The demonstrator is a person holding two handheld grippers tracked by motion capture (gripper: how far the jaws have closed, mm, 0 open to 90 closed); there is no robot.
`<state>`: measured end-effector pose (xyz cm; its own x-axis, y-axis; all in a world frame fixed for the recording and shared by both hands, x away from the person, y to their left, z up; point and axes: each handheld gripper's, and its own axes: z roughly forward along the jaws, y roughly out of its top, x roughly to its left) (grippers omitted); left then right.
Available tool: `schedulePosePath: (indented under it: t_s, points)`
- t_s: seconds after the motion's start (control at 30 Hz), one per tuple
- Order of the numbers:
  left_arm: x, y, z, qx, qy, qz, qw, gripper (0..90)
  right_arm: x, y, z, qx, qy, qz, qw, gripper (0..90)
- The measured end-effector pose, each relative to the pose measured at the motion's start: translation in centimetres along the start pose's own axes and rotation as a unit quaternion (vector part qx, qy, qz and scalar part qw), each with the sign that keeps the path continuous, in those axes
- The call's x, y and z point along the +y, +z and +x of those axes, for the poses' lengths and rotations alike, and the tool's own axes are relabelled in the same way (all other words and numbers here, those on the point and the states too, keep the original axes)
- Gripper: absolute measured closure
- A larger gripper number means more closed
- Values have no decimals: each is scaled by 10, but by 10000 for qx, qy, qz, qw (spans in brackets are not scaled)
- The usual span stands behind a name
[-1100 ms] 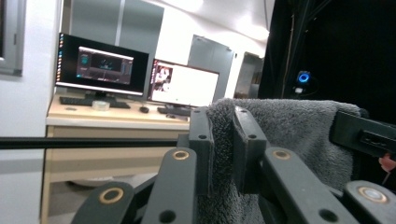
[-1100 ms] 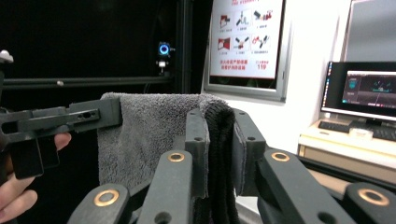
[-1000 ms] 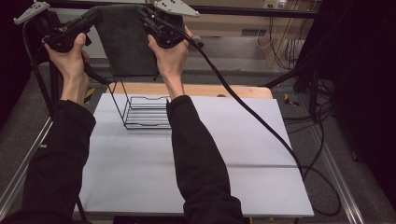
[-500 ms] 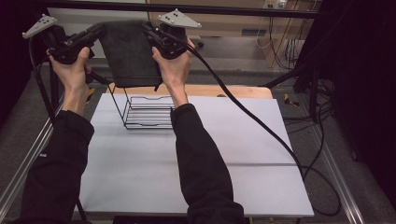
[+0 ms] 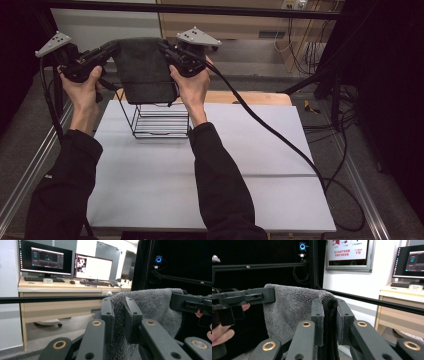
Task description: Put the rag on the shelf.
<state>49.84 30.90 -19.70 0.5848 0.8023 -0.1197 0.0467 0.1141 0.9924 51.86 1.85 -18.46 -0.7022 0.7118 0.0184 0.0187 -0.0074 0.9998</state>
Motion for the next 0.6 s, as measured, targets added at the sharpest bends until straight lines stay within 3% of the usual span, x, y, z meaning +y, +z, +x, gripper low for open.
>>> schedulePosePath:
  t_s: [0.6]
  points:
    - [-21, -18, -9, -210, 92, 153, 9996, 796, -20, -16, 3, 256, 2, 157, 9995, 794]
